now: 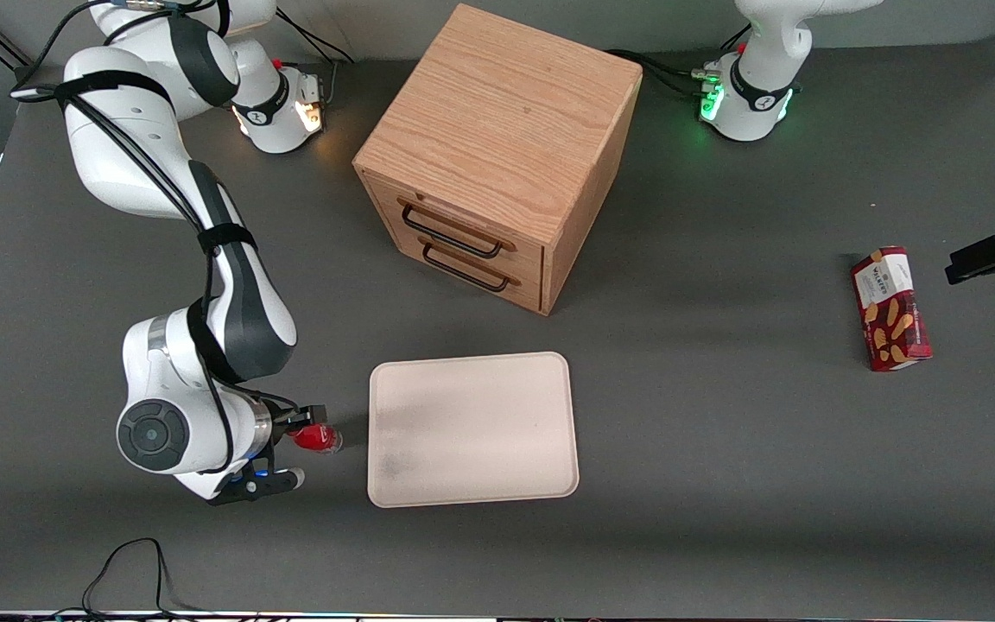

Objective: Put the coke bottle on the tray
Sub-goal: 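Lower the open right gripper around the bottle's cap end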

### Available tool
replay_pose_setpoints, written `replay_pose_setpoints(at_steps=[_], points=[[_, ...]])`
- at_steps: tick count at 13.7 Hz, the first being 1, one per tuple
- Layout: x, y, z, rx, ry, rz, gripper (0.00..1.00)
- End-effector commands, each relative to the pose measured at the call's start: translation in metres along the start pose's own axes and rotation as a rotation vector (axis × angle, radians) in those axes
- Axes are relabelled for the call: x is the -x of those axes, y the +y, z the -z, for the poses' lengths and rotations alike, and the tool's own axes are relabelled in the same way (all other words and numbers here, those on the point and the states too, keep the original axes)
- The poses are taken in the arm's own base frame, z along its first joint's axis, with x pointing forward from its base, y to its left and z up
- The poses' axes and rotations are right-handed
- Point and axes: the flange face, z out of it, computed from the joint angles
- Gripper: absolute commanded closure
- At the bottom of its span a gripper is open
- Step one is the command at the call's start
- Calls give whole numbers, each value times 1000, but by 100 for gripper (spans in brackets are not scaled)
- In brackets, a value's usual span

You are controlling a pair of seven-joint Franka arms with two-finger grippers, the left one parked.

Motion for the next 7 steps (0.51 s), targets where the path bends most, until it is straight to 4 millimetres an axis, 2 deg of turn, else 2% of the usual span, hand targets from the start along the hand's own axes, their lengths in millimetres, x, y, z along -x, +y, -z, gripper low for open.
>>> replay_pose_setpoints(at_steps=[1, 5, 6, 7], points=[[-4, -4, 5, 15, 24, 27, 9], [-6, -4, 8, 20, 49, 28, 12], [-6, -4, 8, 20, 49, 27, 17], [-7, -4, 8, 20, 51, 27, 26]])
